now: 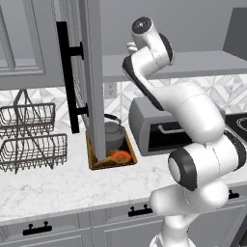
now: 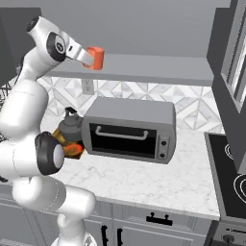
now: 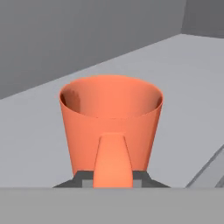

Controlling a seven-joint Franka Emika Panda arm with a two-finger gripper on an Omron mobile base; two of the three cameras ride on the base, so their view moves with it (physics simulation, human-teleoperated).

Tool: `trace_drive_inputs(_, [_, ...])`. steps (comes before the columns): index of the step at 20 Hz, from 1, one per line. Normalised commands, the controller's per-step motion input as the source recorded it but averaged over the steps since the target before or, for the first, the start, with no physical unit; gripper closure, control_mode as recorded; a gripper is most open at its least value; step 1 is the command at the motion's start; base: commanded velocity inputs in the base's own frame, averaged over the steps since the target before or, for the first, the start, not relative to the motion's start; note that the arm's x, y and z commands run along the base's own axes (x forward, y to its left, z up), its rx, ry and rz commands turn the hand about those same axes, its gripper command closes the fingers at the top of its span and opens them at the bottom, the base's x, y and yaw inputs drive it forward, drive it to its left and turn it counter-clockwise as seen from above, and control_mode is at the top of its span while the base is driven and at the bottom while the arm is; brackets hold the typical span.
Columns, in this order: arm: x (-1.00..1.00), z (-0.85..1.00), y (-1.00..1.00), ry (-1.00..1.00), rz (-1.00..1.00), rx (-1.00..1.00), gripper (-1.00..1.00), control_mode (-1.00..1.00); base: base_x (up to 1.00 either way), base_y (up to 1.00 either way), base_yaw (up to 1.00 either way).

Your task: Pick the kettle from the counter and place it on the tray. Then pick the mug from the cabinet and place it on the tray. Then close the cabinet doors.

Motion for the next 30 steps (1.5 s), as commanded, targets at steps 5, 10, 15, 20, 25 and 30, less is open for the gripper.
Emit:
trace_drive_inputs(5, [-0.99,0.0,0.0,-0.02,0.14,0.08,1.0,-1.0,0.0,0.0,0.0])
trace_drive_inputs(10, [-0.93,0.06,0.0,-0.01,0.2,0.09,1.0,-1.0,0.0,0.0,0.0])
trace_drive_inputs(15, [-0.93,0.09,-0.03,-0.03,0.29,0.05,1.0,-1.0,0.0,0.0,0.0])
trace_drive_inputs(20, [-0.95,-0.01,-0.1,-0.05,0.34,0.02,1.0,-1.0,0.0,0.0,0.0])
trace_drive_inputs(25, [-0.82,-0.09,0.0,0.0,0.3,0.0,1.0,-1.0,0.0,0.0,0.0])
trace_drive_inputs(30, [-0.66,-0.23,-0.02,-0.01,0.3,0.0,1.0,-1.0,0.0,0.0,0.0])
